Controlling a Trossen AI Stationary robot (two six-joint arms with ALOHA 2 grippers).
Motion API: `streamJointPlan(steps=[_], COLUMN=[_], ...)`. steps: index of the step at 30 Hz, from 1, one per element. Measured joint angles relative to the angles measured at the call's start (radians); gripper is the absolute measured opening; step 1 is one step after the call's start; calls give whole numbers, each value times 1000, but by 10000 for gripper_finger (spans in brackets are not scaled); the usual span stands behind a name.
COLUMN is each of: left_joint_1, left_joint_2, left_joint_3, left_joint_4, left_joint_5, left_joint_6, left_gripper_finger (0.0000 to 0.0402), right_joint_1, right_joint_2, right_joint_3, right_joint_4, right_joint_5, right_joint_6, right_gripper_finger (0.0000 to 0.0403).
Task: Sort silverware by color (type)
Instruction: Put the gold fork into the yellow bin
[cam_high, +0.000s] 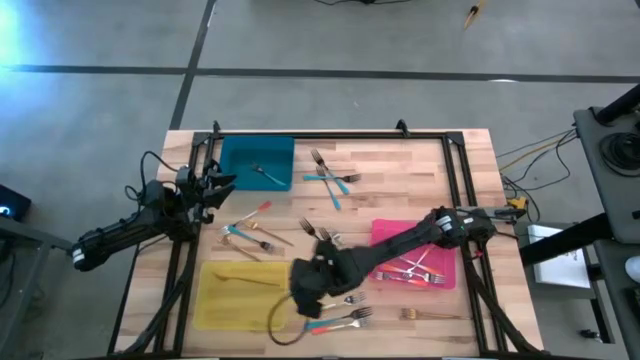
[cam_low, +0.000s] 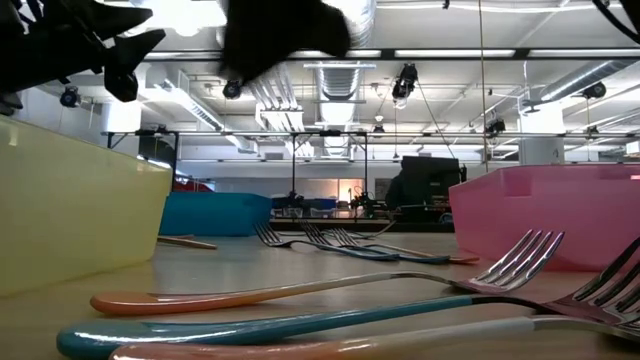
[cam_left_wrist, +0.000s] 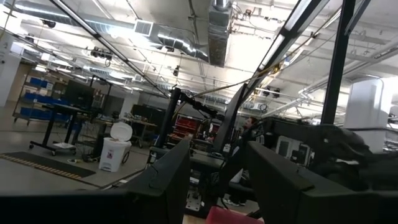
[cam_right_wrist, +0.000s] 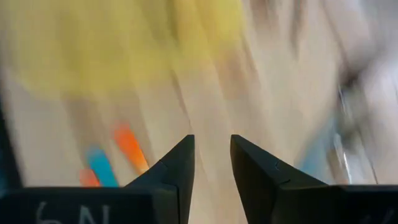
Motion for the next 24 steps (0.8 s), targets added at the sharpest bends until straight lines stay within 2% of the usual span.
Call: streamJointPlan(steps=[5, 8, 12, 24], left_joint_1=[0, 0, 0, 0], left_joint_2=[2, 2, 2, 2], left_joint_3=[0, 0, 0, 0], left_joint_4=[-1, -1, -1, -1], left_joint_5=[0, 0, 0, 0], left_joint_6=[0, 0, 0, 0], left_gripper_finger=[141, 141, 141, 141], right_joint_1=[92, 154, 236, 415], right_joint_2=[-9, -8, -5, -3], right_joint_3=[-2, -9, -49, -207], right_joint_4=[-329, -440, -456, -451], right_joint_5=[3, 3, -27, -293], right_joint_6=[224, 339, 391, 616], right_gripper_finger=[86, 88, 87, 82])
